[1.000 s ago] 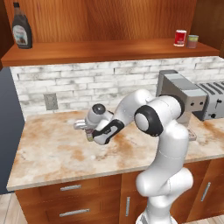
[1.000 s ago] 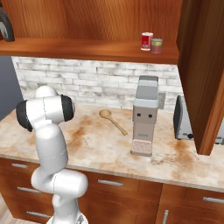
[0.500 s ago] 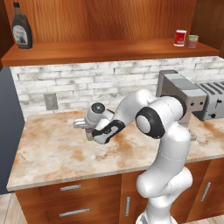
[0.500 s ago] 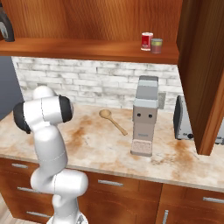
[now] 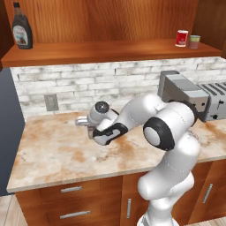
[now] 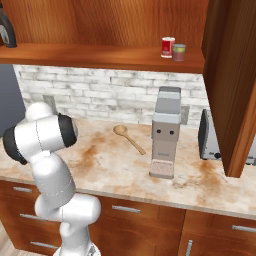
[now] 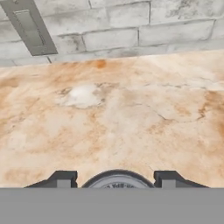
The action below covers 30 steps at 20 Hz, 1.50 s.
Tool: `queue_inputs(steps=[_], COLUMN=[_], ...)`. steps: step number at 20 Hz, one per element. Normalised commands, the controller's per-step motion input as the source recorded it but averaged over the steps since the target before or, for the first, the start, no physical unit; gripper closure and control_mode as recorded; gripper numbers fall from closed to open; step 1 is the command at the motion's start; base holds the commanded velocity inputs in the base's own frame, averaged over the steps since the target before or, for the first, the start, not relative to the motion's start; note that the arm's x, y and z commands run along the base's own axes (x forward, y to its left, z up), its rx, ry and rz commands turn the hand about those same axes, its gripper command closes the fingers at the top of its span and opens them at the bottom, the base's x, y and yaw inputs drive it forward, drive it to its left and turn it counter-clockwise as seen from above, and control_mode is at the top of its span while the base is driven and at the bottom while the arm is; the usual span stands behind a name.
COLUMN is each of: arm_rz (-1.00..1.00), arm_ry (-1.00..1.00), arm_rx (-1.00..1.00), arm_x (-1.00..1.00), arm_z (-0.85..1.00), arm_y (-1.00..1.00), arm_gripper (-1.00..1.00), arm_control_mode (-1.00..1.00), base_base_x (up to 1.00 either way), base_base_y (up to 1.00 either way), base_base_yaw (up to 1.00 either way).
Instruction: Pick the cans from the counter and place them in their designated side in the cabinet.
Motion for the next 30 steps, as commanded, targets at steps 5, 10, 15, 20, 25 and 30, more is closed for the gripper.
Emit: queue_inputs(steps=[5,10,15,20,25,30], arm_rz=[0.00,-0.01,-0.01,0.00,-0.01,-0.01], arm_ry=[-0.03,-0.06,-0.06,-0.06,-0.07,-0.08], arm_rx=[0.02,0.02,0.00,0.00,0.00,0.00], arm_x=[-0.16,-0.26,-0.26,-0.22,-0.23,-0.26], arm_z=[0.64,0.59,0.53,0.47,0.42,0.38], arm_y=[-0.13,-0.10,-0.14,-0.15,-0.16,-0.18], arm_gripper=[1.00,1.00,1.00,1.00,1.00,1.00], arm_control_mode=[-1.00,-1.00,-1.00,-1.00,-1.00,-1.00], base_base_x=[0.00,0.00,0.00,0.00,0.00,0.00], base_base_y=[0.00,0.00,0.00,0.00,0.00,0.00], base_base_yaw=[0.00,0.00,0.00,0.00,0.00,0.00])
